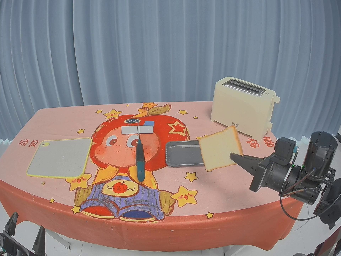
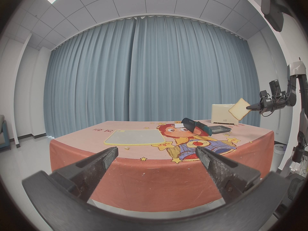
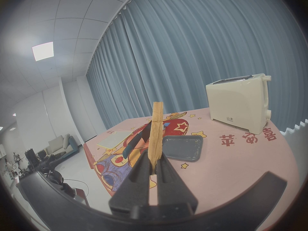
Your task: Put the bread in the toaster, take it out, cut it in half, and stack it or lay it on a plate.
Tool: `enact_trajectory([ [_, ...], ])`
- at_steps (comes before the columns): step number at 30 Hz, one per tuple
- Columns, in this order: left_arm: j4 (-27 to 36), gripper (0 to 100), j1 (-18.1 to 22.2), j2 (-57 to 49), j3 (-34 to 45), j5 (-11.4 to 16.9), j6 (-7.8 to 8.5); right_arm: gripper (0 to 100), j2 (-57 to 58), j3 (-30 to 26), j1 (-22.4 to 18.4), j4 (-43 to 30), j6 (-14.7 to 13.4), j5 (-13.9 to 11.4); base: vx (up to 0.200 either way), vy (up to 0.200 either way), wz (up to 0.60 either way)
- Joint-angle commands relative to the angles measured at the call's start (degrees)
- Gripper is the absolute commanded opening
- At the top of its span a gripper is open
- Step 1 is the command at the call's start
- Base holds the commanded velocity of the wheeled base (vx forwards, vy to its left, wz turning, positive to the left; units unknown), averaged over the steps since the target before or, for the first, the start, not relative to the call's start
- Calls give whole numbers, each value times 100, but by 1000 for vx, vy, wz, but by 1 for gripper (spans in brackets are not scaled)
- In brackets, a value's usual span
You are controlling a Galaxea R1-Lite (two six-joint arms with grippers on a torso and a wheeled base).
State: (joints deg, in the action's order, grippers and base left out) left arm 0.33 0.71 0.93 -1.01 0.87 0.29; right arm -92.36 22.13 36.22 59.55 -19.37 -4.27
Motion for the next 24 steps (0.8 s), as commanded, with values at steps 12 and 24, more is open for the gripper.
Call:
enact_trajectory([
  [12, 2, 100, 8, -93, 101, 1, -3, 0, -213, -182, -89, 461, 241, 58, 0, 0, 0],
  [24, 2, 100, 0, -93, 101, -16, -12, 0, -380, -130, -71, 470, 294, 58, 0, 0, 0],
])
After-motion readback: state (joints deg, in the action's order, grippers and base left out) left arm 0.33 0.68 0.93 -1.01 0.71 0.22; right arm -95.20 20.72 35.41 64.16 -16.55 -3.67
